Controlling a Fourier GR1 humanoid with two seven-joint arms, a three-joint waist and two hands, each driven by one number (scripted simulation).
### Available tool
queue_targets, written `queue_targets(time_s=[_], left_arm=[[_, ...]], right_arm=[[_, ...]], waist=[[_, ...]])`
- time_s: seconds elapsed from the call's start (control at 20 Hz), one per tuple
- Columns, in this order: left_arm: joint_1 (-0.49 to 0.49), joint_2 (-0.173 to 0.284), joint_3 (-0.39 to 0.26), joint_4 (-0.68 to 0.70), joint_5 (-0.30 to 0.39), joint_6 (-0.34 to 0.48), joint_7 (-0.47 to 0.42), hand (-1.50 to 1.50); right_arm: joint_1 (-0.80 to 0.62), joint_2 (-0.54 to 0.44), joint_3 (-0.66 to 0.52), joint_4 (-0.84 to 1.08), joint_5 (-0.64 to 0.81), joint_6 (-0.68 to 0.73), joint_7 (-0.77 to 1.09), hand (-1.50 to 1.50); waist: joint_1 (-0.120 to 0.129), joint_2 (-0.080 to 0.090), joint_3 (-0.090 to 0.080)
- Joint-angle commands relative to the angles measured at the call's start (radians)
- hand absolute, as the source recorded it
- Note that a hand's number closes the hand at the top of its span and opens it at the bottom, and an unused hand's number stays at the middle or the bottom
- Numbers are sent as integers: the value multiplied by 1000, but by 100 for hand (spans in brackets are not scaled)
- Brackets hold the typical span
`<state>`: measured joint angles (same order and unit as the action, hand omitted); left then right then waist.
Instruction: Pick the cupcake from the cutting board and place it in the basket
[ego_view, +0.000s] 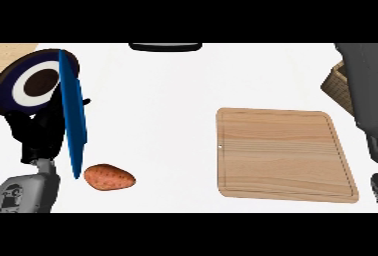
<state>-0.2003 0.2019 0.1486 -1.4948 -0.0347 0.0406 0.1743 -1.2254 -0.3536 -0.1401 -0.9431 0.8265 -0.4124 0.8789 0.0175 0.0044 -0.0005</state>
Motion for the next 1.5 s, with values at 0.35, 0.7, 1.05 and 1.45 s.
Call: queue_targets(time_s=[0.35, 0.7, 1.05, 1.45], left_arm=[[17, -29, -18, -12, -18, 18, -18, 0], [2, -19, 2, 23, -1, 5, -13, 0], [-31, 0, 14, 49, 0, -7, -20, 0], [3, -33, -18, -1, -24, 17, -14, 0]], right_arm=[[8, -103, -101, 320, -48, -23, -193, 150], [2, -171, -137, 419, -59, -29, -261, 150], [48, -214, -230, 450, -179, 9, -405, 150], [94, -320, 109, 472, 166, 126, -500, 150]], waist=[[8, 4, 1], [3, 2, 1], [-2, 3, 1], [6, 4, -2]])
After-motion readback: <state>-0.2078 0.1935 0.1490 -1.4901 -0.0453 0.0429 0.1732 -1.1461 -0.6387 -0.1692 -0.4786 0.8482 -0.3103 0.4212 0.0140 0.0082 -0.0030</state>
